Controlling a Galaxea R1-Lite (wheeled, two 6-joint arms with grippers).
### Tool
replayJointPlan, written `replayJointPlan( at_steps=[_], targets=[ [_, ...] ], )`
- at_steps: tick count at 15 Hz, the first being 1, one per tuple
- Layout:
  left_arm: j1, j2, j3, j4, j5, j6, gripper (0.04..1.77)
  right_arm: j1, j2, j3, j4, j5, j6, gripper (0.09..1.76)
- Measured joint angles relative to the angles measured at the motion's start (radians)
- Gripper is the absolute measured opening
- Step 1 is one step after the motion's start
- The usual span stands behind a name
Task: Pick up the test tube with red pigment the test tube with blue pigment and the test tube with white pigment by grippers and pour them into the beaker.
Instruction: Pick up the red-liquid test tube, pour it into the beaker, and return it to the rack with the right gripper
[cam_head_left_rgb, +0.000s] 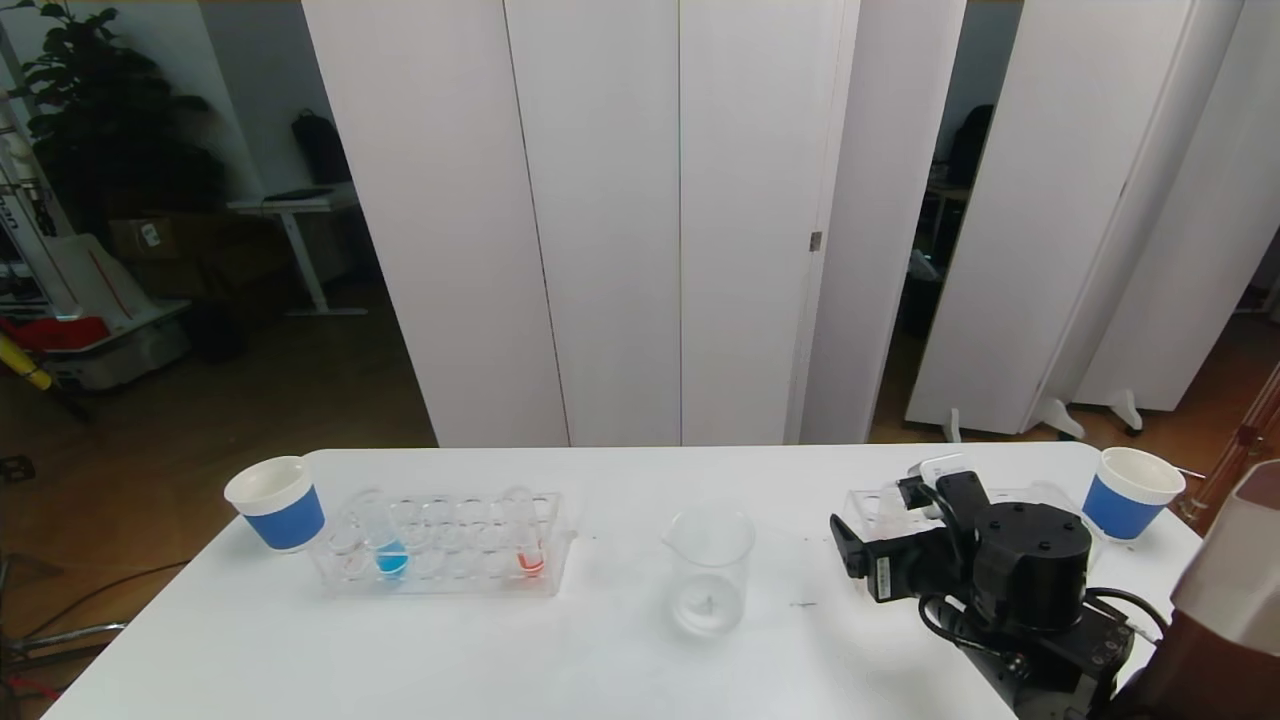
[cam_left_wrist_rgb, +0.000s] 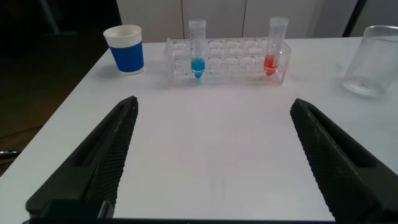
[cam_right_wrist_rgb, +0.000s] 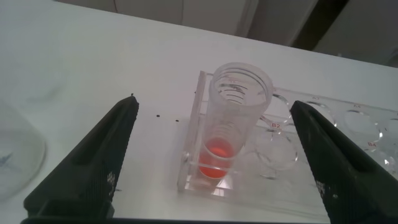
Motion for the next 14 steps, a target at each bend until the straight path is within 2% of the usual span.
replayJointPlan(
  at_steps=[8, 9, 10, 11, 12, 13, 14],
  targets=[
    [0.0, 0.0, 0.0, 0.0, 0.0, 0.0, 1.75, 0.002, 0.028, -0.016, -0.04, 0.0, 0.002, 1.75],
    [0.0, 0.0, 0.0, 0.0, 0.0, 0.0, 1.75, -0.001, 0.033, -0.018, -0.048, 0.0, 0.002, 1.71],
    [0.0, 0.0, 0.0, 0.0, 0.0, 0.0, 1.75, -0.004, 0.037, -0.019, -0.055, 0.0, 0.001, 1.52],
    [0.0, 0.0, 0.0, 0.0, 0.0, 0.0, 1.75, -0.005, 0.04, -0.02, -0.056, 0.0, 0.002, 1.2],
    [0.0, 0.0, 0.0, 0.0, 0.0, 0.0, 1.75, -0.005, 0.043, -0.02, -0.056, -0.005, 0.002, 0.72],
    [0.0, 0.0, 0.0, 0.0, 0.0, 0.0, 1.75, -0.008, 0.045, -0.021, -0.06, -0.003, 0.003, 0.44],
    [0.001, 0.0, 0.0, 0.0, 0.0, 0.0, 1.75, -0.006, 0.046, -0.021, -0.059, -0.004, 0.006, 0.41]
  ],
)
